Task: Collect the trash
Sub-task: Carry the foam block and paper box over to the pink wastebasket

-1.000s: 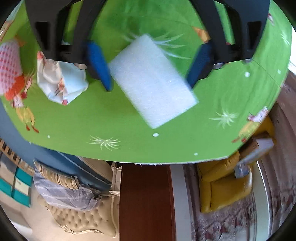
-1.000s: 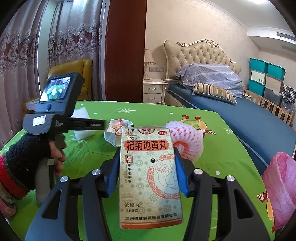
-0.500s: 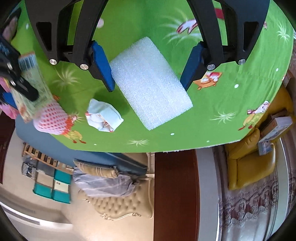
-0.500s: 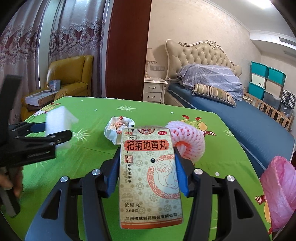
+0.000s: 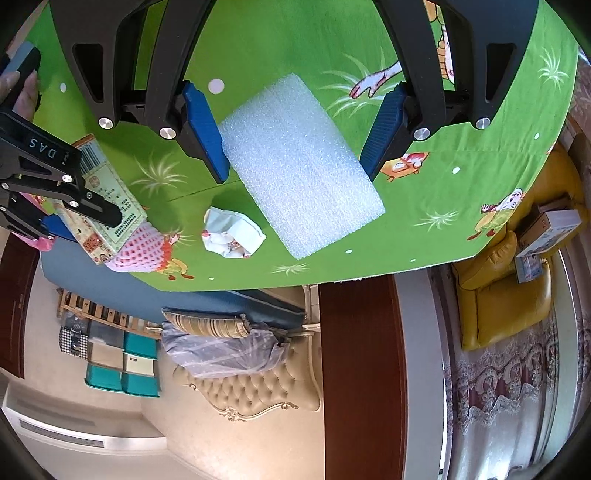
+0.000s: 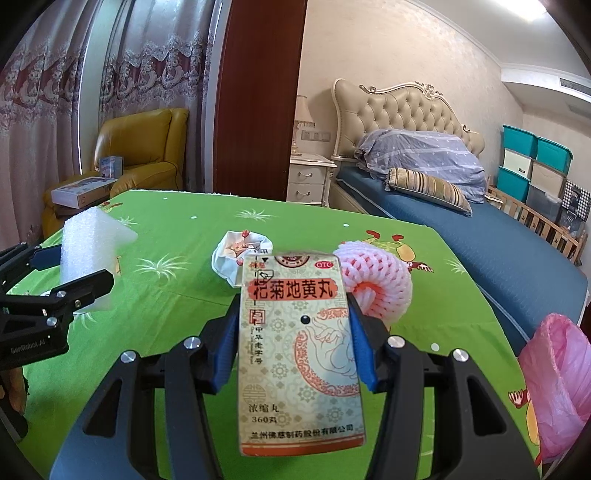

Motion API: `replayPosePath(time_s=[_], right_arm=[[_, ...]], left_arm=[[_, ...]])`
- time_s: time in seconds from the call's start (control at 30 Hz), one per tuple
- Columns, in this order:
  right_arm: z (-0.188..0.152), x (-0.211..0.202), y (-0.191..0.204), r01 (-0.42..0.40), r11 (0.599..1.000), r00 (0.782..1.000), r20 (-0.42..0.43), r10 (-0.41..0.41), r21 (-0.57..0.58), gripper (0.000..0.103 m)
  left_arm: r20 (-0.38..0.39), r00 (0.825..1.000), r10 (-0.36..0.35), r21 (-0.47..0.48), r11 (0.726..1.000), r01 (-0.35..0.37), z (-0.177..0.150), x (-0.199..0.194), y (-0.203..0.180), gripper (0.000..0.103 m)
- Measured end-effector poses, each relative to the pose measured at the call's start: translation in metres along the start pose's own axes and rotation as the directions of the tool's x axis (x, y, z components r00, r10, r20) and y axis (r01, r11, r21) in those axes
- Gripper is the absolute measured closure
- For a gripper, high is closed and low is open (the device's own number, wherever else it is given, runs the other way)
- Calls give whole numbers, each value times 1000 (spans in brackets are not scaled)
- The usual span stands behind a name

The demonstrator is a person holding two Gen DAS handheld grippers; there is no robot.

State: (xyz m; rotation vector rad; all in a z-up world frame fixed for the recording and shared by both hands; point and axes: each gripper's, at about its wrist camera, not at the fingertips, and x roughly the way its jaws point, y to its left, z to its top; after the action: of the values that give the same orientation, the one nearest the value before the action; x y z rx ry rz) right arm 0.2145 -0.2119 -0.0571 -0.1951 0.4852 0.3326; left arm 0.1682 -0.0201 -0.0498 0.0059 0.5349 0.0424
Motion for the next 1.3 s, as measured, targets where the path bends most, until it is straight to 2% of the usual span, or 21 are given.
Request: replayPosePath(time_s=[0.33, 0.97, 1.3], right_arm=[[-12, -29, 10, 6, 1000, 1000, 8, -6, -26, 52], [-33, -77, -9, 53, 999, 998, 30, -53, 1, 52], [-46, -99, -34, 89, 995, 995, 38, -91, 34, 51]], left_arm=[[26, 999, -19, 27, 999, 19, -7, -20, -6, 34], [53, 992, -118, 126, 986, 110, -10, -44, -55, 33], [59, 985, -163, 175, 973, 151, -8, -54, -76, 33]])
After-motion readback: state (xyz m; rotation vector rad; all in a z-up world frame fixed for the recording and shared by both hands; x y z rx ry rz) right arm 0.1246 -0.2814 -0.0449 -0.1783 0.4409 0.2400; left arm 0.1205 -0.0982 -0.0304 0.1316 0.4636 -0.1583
